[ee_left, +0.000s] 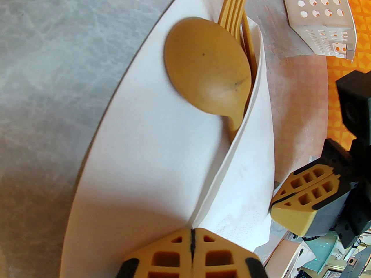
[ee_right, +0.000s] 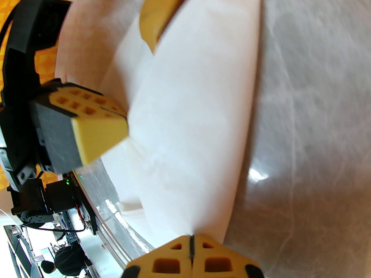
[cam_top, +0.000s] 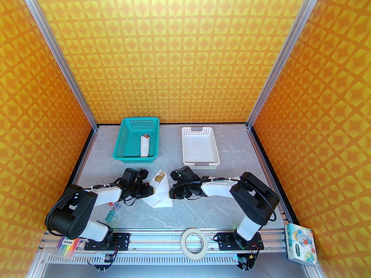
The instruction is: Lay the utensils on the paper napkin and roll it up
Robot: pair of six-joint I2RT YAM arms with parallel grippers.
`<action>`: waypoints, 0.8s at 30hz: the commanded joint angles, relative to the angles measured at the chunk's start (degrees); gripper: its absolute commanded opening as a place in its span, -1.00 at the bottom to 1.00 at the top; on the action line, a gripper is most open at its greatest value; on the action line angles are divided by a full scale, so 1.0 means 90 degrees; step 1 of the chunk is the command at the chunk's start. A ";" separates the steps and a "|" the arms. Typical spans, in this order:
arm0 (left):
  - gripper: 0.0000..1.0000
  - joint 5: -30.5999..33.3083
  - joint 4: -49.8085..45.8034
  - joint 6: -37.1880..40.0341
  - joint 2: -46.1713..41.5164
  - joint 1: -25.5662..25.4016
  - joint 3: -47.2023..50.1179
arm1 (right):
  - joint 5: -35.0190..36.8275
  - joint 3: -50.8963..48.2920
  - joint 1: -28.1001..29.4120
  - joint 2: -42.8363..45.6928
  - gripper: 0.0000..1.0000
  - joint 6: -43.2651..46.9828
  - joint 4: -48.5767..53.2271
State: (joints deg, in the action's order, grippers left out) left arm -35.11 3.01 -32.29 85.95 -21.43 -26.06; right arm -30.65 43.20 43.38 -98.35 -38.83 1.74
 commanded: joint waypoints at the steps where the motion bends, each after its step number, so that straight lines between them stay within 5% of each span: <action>1: -1.00 0.0598 -0.0626 0.0132 0.0219 -0.0041 0.0064 | 0.0011 -0.0198 0.0044 -0.0042 -1.00 -0.0110 0.0055; 24: -1.00 0.0621 -0.0676 0.0161 0.0225 -0.0041 0.0022 | -0.0012 -0.0455 0.0393 0.0647 -1.00 -0.0343 0.0309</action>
State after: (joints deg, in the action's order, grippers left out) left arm -34.65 2.07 -32.27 86.00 -21.67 -26.59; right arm -30.63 39.79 46.39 -92.88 -40.80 3.44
